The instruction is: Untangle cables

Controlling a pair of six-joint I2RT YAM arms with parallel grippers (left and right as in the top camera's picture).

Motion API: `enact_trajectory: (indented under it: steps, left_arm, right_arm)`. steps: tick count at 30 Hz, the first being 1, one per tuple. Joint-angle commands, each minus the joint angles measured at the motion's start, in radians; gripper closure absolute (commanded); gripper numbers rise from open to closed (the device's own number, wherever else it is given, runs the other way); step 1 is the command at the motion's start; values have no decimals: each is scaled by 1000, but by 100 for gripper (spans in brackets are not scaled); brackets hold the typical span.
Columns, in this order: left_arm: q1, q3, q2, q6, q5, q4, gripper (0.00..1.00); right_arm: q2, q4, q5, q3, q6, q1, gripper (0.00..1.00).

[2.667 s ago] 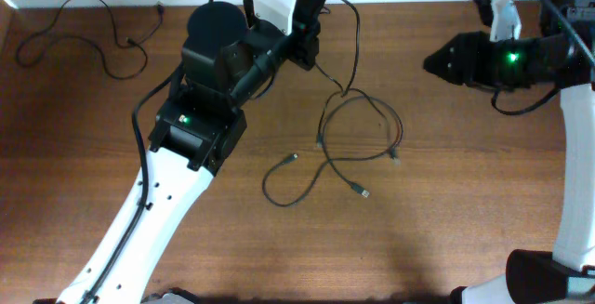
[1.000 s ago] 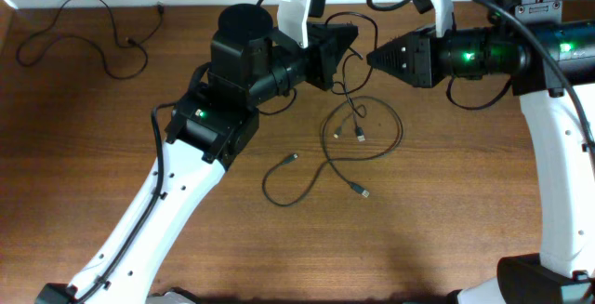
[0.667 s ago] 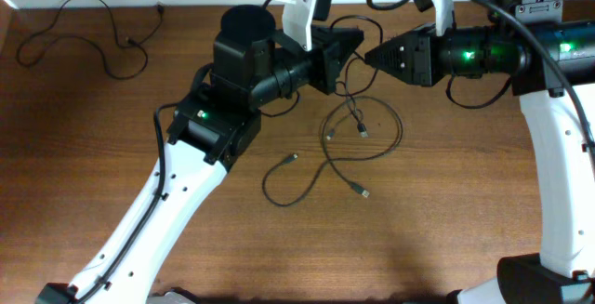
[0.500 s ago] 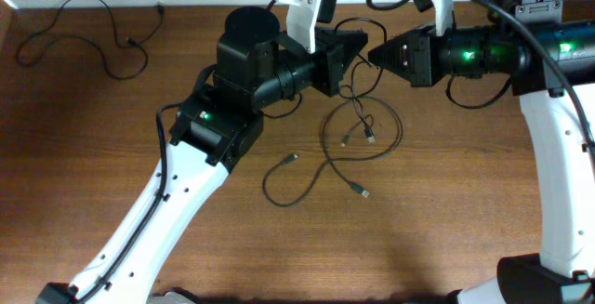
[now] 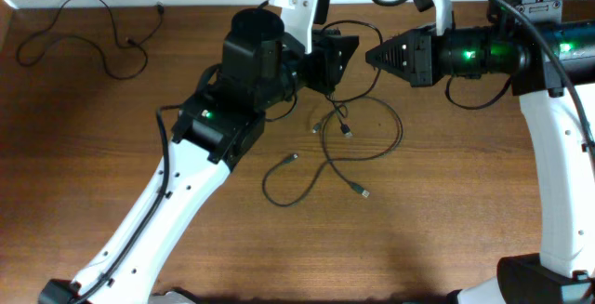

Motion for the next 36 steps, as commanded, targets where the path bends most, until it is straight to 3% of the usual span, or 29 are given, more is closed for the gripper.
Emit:
enact_trajectory:
  steps: [1, 5, 9, 21, 24, 28, 36]
  left_arm:
    - [-2, 6, 55, 51, -14, 2, 61]
    - [-1, 6, 101, 127, -15, 6, 59]
    - [-1, 6, 144, 128, -64, 22, 57]
    - [-1, 6, 176, 126, -33, 32, 59]
    - [-1, 6, 177, 126, -34, 37, 69]
    - [1, 6, 176, 126, -60, 36, 98]
    - [6, 6, 147, 173, -153, 94, 100]
  right_arm:
    - [4, 4, -51, -6, 5, 7, 96]
    - [4, 7, -51, -6, 31, 7, 96]
    - [4, 8, -51, -6, 31, 6, 96]
    - [4, 47, -98, -6, 90, -77, 96]
    - [4, 40, -102, -6, 90, -86, 96]
    - [4, 35, -26, -6, 90, -86, 96]
    - [4, -124, 400, -6, 91, -86, 96]
